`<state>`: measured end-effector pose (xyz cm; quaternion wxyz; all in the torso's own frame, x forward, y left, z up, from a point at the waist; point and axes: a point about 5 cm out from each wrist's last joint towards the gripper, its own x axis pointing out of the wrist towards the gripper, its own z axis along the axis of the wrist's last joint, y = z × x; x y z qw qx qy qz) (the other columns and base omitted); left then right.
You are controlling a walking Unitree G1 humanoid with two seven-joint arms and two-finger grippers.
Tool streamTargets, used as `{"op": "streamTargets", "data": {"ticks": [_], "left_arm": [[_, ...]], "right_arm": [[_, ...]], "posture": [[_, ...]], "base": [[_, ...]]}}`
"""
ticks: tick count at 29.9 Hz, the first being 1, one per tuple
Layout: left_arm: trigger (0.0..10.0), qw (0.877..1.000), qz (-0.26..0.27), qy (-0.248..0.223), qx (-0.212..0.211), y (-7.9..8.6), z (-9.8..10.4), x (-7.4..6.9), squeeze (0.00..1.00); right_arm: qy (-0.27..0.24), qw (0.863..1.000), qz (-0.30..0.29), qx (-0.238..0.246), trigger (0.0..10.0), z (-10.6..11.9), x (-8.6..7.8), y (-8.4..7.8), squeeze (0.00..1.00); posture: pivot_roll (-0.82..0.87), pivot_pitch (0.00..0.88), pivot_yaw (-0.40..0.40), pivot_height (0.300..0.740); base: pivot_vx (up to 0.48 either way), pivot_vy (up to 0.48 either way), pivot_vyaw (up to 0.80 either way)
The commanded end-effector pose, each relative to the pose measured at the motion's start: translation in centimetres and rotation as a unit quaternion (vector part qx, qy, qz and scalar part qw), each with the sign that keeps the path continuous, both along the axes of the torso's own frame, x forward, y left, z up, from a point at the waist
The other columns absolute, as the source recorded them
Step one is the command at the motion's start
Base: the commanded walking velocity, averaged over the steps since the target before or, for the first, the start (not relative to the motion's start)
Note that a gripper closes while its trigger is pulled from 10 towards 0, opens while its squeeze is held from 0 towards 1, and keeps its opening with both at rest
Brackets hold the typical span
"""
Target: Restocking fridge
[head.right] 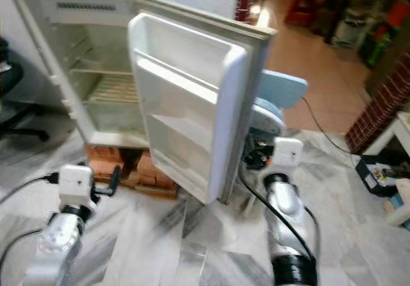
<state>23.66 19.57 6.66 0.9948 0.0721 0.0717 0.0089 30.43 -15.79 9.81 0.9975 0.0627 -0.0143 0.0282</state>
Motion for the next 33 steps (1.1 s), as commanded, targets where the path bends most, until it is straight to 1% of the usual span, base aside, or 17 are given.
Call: {"op": "streamTargets", "data": {"ticks": [1, 6, 11, 17, 18, 21, 33], "left_arm": [[10.0, 1.0, -0.014, -0.005, -0.008, -1.0, 0.2, 0.2, 0.0], [10.0, 1.0, -0.013, 0.002, -0.016, -1.2, 0.0, 0.1, 0.0], [10.0, 1.0, -0.017, 0.01, -0.021, -1.7, -0.3, 0.1, 0.0], [10.0, 0.999, -0.021, 0.021, -0.018, -1.9, -0.7, -0.4, 0.0], [10.0, 0.999, -0.022, 0.024, -0.018, -2.0, -0.9, -0.7, 0.0], [10.0, 0.999, -0.022, 0.025, -0.017, -2.0, -0.9, -0.9, 0.0], [10.0, 1.0, -0.014, 0.024, -0.003, -1.7, -0.5, -0.7, 0.0]], "right_arm": [[-0.004, 1.0, -0.028, -0.007, 10.0, 0.2, -0.2, -1.9, 0.0], [-0.005, 0.999, -0.033, -0.009, 10.0, 0.3, -0.1, -2.2, 0.0], [-0.003, 0.999, -0.034, -0.013, 10.0, 0.2, -0.1, -2.3, 0.0], [-0.003, 1.0, -0.028, -0.012, 10.0, 0.3, 0.2, -2.3, 0.0], [-0.006, 1.0, -0.026, -0.014, 10.0, 0.5, 0.4, -2.4, 0.0], [-0.008, 1.0, -0.026, -0.015, 10.0, 0.7, 0.7, -2.4, 0.0], [-0.016, 1.0, -0.013, -0.02, 10.0, 1.2, 1.8, -1.9, 0.0]], "posture": [[0.06, 0.0, -0.019, 0.74], [0.06, 0.0, -0.019, 0.74], [0.06, 0.0, -0.02, 0.74], [0.06, 0.0, -0.023, 0.74], [0.06, 0.0, -0.023, 0.74], [0.06, 0.0, -0.025, 0.74], [0.07, 0.003, -0.016, 0.74]], "base": [[0.48, 0.0, 0.0], [0.433, 0.0, 0.0], [0.0, 0.0, 0.0], [0.0, 0.0, 0.0], [0.0, -0.262, 0.0], [0.0, -0.407, 0.0], [0.0, -0.48, 0.0]]}}
